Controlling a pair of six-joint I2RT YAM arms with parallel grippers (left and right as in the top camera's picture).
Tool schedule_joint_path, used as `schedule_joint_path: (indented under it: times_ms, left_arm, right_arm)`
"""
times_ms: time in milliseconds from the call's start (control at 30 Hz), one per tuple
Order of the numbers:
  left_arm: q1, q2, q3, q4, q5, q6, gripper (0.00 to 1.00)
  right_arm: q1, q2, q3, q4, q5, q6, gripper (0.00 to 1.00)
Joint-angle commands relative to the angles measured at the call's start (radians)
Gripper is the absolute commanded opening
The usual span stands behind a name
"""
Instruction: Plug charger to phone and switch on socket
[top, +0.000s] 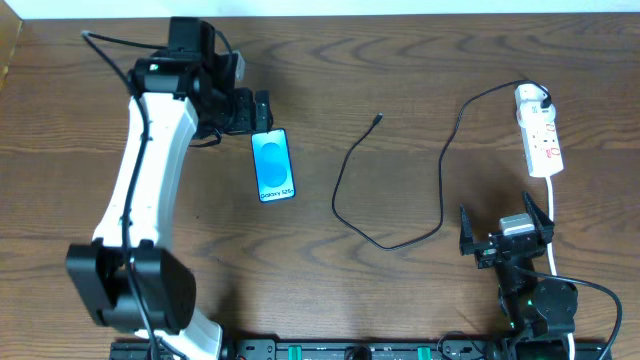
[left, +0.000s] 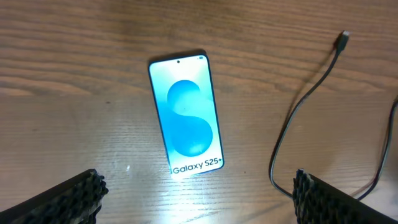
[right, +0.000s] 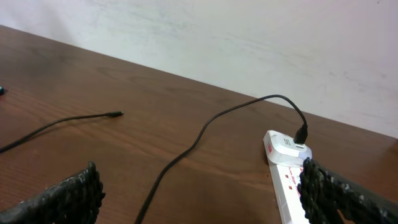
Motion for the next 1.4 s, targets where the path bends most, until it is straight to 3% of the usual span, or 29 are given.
schedule_joint_path:
  times_ms: [0, 233, 367, 1367]
  left_arm:
    - [-0.001, 0.042, 0.023, 0.014, 0.016, 0.008, 0.98]
    - [-0.036, 0.155, 0.022, -0.007, -0.165, -0.182, 0.98]
    - [-0.063, 0.217, 0.018, -0.012, -0.187, -0.214, 0.98]
    - [-0.142, 0.326, -0.076, 0.126, -0.217, -0.237, 0.98]
  right_arm:
    - [0.007, -0.006, -0.002, -0.004, -0.006, 0.01, 0.99]
    - [0.007, -0.006, -0.002, -0.004, -0.006, 0.009, 0.99]
    - [0.007, -0.006, -0.002, -0.004, -0.006, 0.01, 0.99]
    - [0.007, -0.006, -0.002, -0.004, -0.006, 0.01, 0.99]
